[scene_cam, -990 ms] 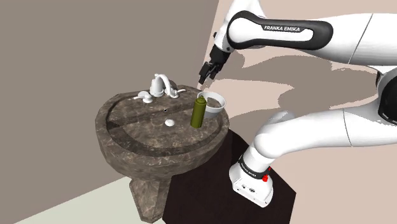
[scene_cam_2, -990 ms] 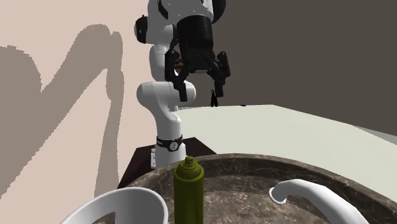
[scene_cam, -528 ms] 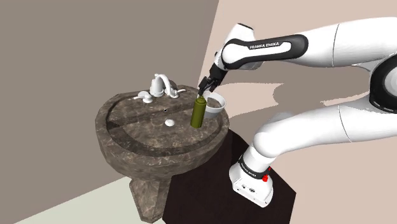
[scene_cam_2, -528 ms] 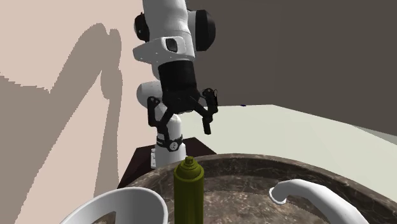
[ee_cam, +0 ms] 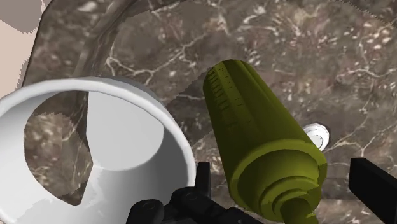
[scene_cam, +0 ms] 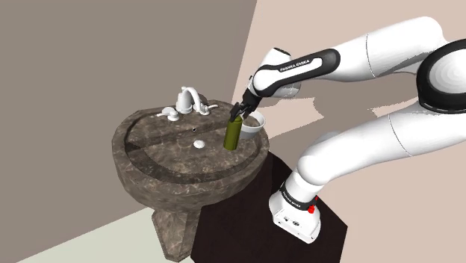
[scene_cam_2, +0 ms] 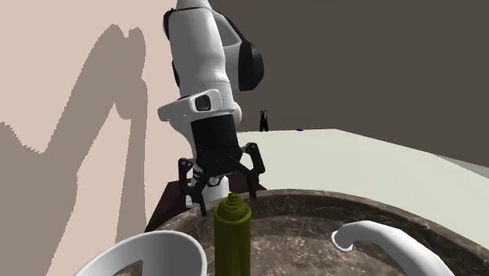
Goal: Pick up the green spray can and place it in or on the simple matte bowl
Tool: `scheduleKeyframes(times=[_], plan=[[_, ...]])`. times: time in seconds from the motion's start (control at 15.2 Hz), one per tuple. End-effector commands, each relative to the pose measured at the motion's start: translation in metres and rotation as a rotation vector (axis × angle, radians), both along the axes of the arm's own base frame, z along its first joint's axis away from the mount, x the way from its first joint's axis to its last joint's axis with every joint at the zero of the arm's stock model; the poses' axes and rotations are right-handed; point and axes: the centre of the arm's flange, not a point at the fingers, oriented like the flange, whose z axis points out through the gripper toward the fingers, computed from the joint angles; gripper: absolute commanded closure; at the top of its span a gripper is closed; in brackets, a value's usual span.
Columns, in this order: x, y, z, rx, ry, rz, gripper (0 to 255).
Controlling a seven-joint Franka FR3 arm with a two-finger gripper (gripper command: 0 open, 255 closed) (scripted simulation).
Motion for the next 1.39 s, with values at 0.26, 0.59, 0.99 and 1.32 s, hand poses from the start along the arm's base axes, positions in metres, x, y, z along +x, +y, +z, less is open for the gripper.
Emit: scheduleKeyframes(times=[0.26,0.59,0.99,1.32], plan=[[0.0030,0.0017,-0.0117,0.000,-0.001,-0.001,0],[0.0030,0.0017,-0.0116,0.000,-0.001,-0.001,0],[0.0028,0.0017,-0.0119,0.000,-0.001,-0.001,255],[0.0030,0.0017,-0.0064,0.000,-0.001,-0.001,255]])
